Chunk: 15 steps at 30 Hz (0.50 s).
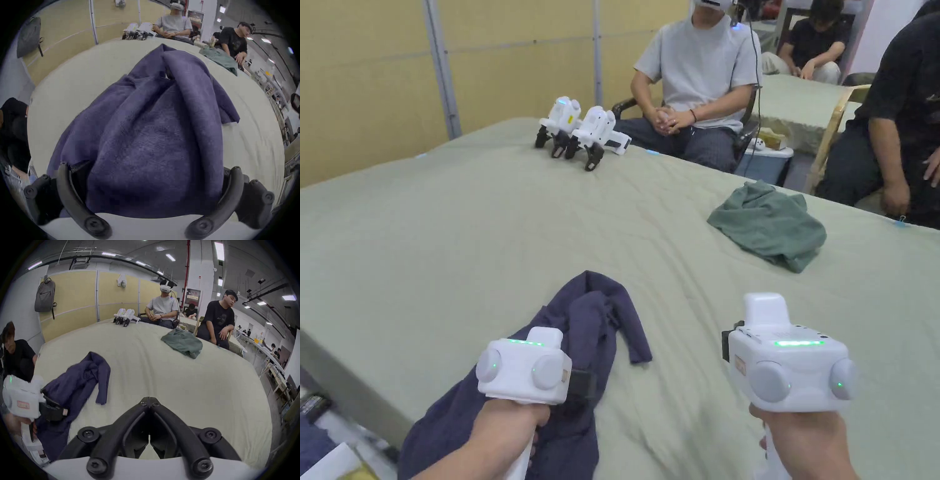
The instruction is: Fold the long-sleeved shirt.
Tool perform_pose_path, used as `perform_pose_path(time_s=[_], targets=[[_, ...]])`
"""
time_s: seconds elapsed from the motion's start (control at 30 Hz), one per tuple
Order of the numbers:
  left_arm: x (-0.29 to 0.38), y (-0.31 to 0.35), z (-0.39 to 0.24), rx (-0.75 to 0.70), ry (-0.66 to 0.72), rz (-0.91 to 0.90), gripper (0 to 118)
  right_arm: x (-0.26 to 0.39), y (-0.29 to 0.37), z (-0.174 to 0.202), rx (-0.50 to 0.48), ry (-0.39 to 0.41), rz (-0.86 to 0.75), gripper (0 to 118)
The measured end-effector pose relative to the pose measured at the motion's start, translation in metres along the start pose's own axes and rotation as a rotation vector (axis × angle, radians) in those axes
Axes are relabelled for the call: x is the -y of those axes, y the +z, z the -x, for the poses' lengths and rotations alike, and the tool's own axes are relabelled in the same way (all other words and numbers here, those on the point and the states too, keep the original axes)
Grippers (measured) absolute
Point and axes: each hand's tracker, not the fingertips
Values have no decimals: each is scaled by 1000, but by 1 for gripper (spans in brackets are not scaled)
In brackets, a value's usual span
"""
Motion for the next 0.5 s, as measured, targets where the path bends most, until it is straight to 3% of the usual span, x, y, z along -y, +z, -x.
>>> perform_pose_path(time_s=[0.03,0.07,0.1,0.3,0.5], targets=[[1,7,3,17,-6,-32,59,1,-2,5,-3,2,10,10],[0,12,3,51,14,-71,37,3,-3,9,-7,1,15,10],[-1,19,3,92,34,-100,37,5,-2,13,-18,-2,19,10],[-6,38,-3,27,15,-131,35,-3,13,32,-73,-9,11,10],[-35,115,-8,-18,50,-369,34,-39,50,32,-60,22,-83,10]])
